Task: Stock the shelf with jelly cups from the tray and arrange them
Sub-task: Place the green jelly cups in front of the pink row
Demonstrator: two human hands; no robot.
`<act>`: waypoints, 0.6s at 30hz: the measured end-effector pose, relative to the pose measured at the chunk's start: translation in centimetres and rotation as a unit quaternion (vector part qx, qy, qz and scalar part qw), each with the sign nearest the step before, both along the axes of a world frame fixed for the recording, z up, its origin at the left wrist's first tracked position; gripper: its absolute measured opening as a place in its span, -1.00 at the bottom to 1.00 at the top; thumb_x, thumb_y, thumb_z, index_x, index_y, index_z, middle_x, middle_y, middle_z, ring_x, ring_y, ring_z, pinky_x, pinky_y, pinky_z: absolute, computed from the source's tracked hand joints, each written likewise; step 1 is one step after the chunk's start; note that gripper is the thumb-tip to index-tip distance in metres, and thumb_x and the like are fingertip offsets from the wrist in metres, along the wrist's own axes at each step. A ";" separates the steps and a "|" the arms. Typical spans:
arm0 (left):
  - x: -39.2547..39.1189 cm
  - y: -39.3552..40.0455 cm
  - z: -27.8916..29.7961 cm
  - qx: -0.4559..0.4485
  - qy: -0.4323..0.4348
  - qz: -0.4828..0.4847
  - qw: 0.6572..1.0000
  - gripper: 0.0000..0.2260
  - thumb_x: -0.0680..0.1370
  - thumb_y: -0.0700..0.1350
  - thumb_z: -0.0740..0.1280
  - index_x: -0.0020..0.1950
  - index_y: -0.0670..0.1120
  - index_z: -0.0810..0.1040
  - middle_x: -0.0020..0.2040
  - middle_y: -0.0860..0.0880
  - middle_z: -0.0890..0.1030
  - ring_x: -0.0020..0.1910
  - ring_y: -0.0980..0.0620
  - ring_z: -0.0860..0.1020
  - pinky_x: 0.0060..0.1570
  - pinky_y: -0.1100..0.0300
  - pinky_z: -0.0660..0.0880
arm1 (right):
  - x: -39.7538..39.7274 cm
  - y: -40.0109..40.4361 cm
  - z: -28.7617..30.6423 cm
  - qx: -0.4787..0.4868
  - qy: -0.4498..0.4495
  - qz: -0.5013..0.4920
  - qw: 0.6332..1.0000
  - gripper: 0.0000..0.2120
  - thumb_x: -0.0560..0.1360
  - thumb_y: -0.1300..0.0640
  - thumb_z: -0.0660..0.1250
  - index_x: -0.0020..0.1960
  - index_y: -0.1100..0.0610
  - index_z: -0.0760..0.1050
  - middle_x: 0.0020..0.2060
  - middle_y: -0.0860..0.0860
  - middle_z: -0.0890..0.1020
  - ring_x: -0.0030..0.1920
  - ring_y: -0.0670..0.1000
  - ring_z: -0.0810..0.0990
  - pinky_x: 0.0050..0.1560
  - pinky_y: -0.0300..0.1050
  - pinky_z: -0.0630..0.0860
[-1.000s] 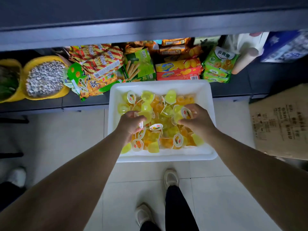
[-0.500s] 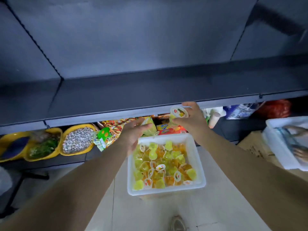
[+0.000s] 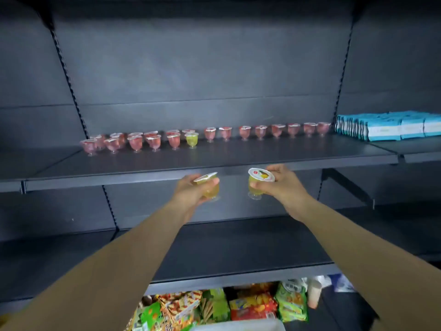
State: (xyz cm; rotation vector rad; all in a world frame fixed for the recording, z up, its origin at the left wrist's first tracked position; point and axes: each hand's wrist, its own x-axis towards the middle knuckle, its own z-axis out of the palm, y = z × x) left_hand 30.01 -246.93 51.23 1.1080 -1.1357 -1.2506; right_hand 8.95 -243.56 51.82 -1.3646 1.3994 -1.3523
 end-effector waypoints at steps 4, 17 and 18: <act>-1.4 -4.5 3.4 -0.042 -0.052 0.032 0.997 -0.68 0.32 -0.11 0.56 0.00 -0.14 0.58 -0.02 -0.12 0.65 -0.04 -0.07 0.62 0.12 0.01 0.54 | -1.1 -4.4 3.2 -0.025 -0.013 -0.009 1.000 -0.49 0.29 0.19 0.57 0.14 0.14 0.41 0.02 0.00 0.63 0.06 -0.01 0.60 0.07 -0.16 0.50; -6.3 -25.7 2.0 -0.025 -0.033 0.140 0.989 -0.79 0.44 -0.26 0.45 0.05 -0.18 0.56 -0.22 0.01 0.58 -0.31 0.10 0.54 -0.28 0.29 0.46 | -2.3 -26.8 2.1 -0.004 -0.067 0.005 0.998 -0.72 0.37 0.27 0.50 0.05 0.12 0.57 -0.11 -0.01 0.67 -0.16 -0.07 0.64 -0.32 -0.43 0.44; -6.4 -27.0 1.7 -0.025 -0.035 0.148 0.988 -0.79 0.44 -0.25 0.45 0.05 -0.18 0.56 -0.21 0.01 0.59 -0.31 0.09 0.55 -0.31 0.31 0.43 | -2.0 -28.3 1.5 -0.001 -0.078 0.007 0.997 -0.73 0.38 0.28 0.49 0.06 0.13 0.57 -0.12 0.00 0.67 -0.17 -0.06 0.65 -0.37 -0.45 0.44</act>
